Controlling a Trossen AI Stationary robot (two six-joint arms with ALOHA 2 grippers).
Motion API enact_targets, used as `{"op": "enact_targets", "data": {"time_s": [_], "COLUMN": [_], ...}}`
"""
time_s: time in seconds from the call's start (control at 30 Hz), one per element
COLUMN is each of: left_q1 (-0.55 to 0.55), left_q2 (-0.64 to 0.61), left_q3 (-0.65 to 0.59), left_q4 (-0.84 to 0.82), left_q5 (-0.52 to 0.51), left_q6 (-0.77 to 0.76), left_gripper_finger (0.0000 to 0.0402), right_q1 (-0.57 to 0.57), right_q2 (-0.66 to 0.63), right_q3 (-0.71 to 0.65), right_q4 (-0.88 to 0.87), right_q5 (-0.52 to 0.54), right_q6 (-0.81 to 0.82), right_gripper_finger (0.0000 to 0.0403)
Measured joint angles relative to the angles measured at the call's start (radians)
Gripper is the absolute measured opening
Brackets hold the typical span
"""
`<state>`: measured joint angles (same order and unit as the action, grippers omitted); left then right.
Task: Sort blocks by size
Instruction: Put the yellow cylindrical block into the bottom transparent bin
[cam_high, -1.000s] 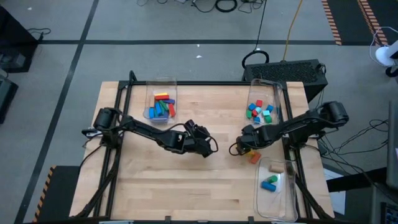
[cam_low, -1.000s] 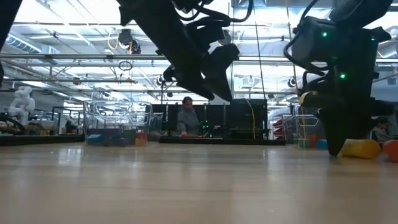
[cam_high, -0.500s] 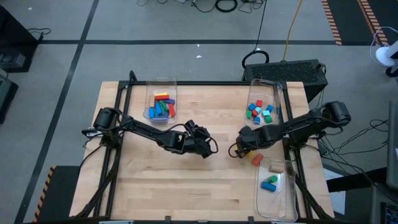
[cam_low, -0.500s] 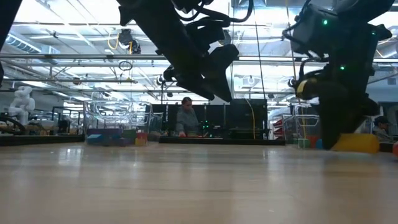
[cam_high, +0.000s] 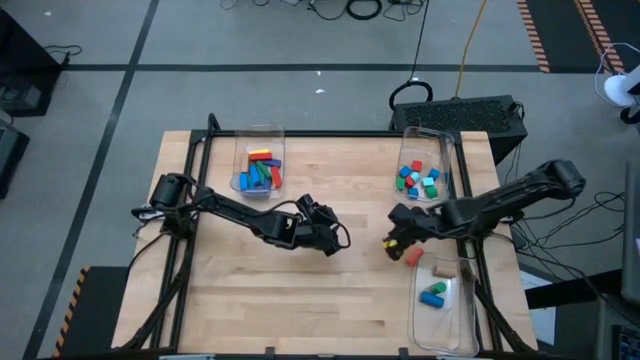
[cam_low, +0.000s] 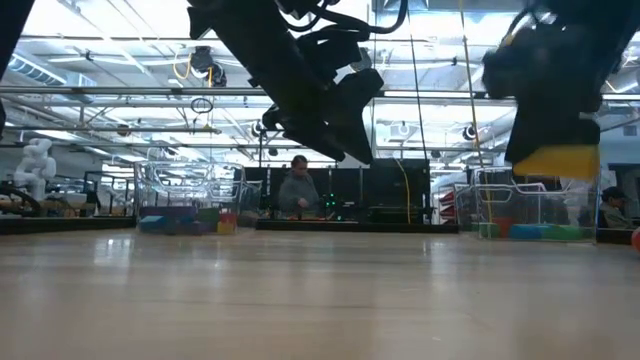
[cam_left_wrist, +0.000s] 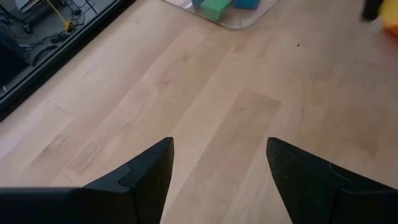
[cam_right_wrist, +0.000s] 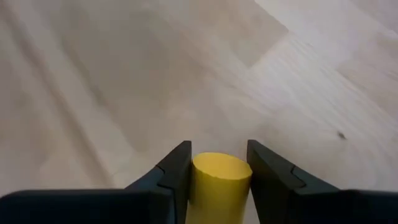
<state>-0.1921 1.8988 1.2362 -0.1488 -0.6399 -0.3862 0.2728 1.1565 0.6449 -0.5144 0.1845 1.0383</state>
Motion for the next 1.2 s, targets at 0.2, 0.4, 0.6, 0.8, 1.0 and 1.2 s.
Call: {"op": "enact_targets", "data": {"time_s": [0.2, 0.4, 0.6, 0.8, 1.0, 1.2], "left_q1": [-0.001, 0.0, 0.0, 0.0, 0.0, 0.0], "left_q2": [0.0, 0.0, 0.0, 0.0, 0.0, 0.0], "left_q3": [0.0, 0.0, 0.0, 0.0, 0.0, 0.0], "left_q4": [-0.002, -0.002, -0.002, -0.002, 0.002, 0.002], "left_q5": [0.0, 0.0, 0.0, 0.0, 0.0, 0.0], "left_q6": [0.0, 0.0, 0.0, -0.001, -0.002, -0.025], "left_gripper_finger": [0.0258, 0.0258, 0.0258, 0.0258, 0.0258, 0.0258], "right_q1": [0.086, 0.178, 0.298, 0.441, 0.559, 0.609], "right_q2": [-0.13, -0.234, -0.25, -0.248, -0.238, -0.158], "right_q3": [0.0, 0.0, 0.0, 0.0, 0.001, 0.001], "right_q4": [0.008, 0.011, 0.011, 0.01, -0.134, -0.312], "right_q5": [0.022, 0.014, -0.089, -0.225, -0.262, -0.254], "right_q6": [-0.034, -0.032, 0.017, 0.083, 0.327, 0.5], "right_gripper_finger": [0.0111, 0.0112, 0.0111, 0.0111, 0.0111, 0.0122]}}
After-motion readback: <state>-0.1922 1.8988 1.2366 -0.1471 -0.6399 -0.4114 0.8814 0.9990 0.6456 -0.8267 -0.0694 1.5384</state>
